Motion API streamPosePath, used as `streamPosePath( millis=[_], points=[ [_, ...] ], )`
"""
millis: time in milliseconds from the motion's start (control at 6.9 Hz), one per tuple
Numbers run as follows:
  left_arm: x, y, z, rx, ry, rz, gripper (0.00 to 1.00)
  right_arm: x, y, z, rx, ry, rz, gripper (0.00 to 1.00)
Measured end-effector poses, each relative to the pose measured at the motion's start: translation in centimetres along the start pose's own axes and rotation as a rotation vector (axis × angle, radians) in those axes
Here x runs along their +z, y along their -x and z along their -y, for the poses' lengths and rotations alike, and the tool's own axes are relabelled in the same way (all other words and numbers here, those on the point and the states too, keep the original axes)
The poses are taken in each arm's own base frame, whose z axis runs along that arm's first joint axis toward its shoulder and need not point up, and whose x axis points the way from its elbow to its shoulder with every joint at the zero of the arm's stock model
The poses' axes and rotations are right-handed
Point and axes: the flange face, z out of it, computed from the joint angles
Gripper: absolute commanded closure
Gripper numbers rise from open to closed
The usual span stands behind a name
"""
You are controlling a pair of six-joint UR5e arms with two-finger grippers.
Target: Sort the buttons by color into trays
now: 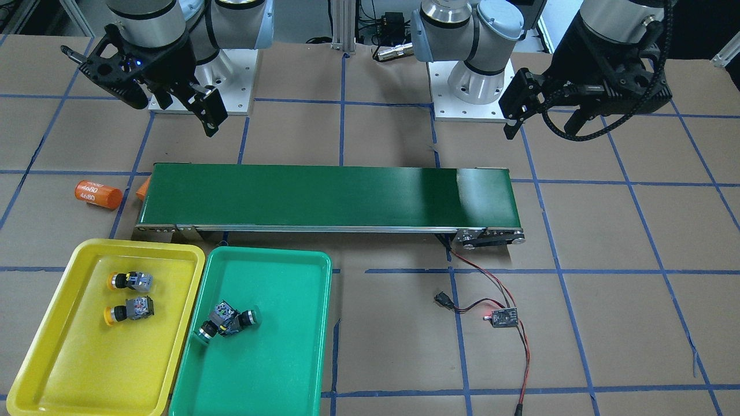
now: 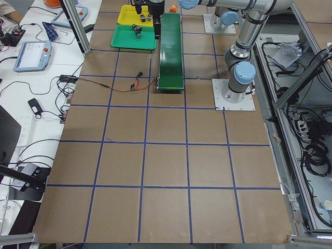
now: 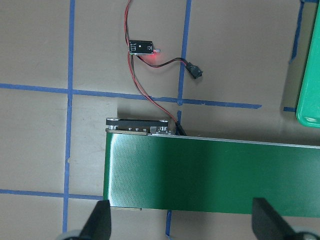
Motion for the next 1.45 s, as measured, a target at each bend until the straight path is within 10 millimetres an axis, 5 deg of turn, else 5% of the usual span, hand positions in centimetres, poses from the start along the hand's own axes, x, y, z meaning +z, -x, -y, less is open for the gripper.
streamPosePath(
  millis=[290, 1449],
  points=[
    [0.0, 0.0, 0.0, 0.000, 0.001, 0.000, 0.00, -0.2, -0.2, 0.0, -0.118, -0.003, 0.031, 0.00],
    [0.1, 0.0, -0.1, 0.000, 0.002, 0.000, 0.00, -1.6, -1.5, 1.2, -0.122, -0.008, 0.110, 0.00]
  ],
)
